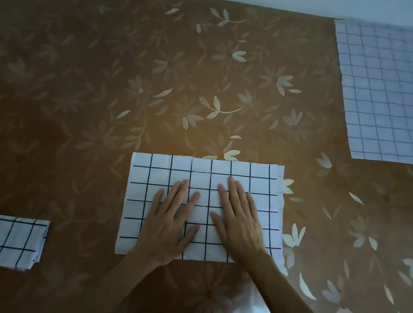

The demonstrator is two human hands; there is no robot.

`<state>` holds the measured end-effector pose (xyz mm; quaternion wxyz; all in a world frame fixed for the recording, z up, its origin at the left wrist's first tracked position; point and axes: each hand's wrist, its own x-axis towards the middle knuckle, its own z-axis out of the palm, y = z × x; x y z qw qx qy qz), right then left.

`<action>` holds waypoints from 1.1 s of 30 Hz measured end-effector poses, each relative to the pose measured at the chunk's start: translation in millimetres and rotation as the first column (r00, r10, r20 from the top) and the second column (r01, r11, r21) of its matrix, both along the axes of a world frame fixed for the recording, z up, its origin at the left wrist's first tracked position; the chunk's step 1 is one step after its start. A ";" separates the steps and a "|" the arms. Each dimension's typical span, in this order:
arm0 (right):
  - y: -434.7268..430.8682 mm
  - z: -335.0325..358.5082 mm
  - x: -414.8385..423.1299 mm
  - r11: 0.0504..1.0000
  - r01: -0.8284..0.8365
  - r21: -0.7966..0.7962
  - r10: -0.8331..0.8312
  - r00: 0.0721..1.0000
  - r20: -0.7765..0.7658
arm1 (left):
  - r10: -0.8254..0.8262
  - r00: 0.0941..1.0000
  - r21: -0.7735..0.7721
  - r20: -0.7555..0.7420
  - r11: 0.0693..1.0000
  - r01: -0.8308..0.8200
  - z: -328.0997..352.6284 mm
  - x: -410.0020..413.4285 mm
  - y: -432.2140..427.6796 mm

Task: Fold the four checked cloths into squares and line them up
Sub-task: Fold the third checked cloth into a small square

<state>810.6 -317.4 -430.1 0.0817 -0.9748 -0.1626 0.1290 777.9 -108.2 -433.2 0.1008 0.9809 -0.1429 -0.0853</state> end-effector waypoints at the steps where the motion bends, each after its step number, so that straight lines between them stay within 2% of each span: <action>1: -10.0 0.3 1.0 0.999 0.028 -0.021 -0.028 1.000 -0.002 | 0.024 1.000 0.012 -0.018 1.000 -0.024 0.5 -2.5 5.7; 5: -49.4 0.6 -2.7 0.986 0.144 -0.088 -0.145 0.989 0.000 | 0.084 0.996 0.070 -0.042 0.994 -0.081 0.7 -17.1 27.6; 8: -61.4 6.9 -3.3 0.980 0.158 -0.124 -0.162 0.987 -0.017 | 0.068 0.997 0.098 -0.043 0.993 -0.064 5.9 -20.9 32.2; 12: -58.4 18.8 -3.7 0.981 0.168 -0.095 -0.172 0.985 -0.030 | 0.023 1.000 0.029 -0.005 0.999 -0.023 18.2 -20.5 13.9; 15: -56.5 31.9 -10.8 0.975 0.222 0.023 -0.220 0.974 -0.053 | -0.150 0.986 -0.103 0.069 0.982 0.157 26.5 -27.0 -18.0; 18: -56.5 45.0 -26.3 0.963 0.247 0.107 -0.242 0.968 -0.061 | -0.318 0.941 -0.108 0.114 0.938 0.330 24.7 -34.9 -46.9; 21: -59.6 54.4 -43.0 0.953 0.265 0.148 -0.254 0.963 -0.090 | -0.282 0.950 -0.125 0.132 0.946 0.298 25.1 -32.7 -57.8; 25: -69.7 63.6 -59.4 0.935 0.269 0.231 -0.248 0.962 -0.112 | -0.232 0.961 -0.069 0.152 0.967 0.244 34.5 -30.1 -57.9; 29: -89.7 76.3 -75.1 0.905 0.280 0.320 -0.258 0.960 -0.111 | -0.099 0.992 -0.249 0.077 0.962 0.115 60.5 -32.6 -56.4; 31: -99.7 83.5 -81.1 0.921 0.228 0.316 -0.197 0.972 -0.129 | -0.088 0.995 -0.320 0.044 0.942 0.098 81.0 -34.9 -52.5; 33: -105.6 91.7 -83.1 0.936 0.146 0.319 -0.127 0.989 -0.079 | -0.090 0.996 -0.359 0.018 0.929 0.090 102.1 -38.2 -50.1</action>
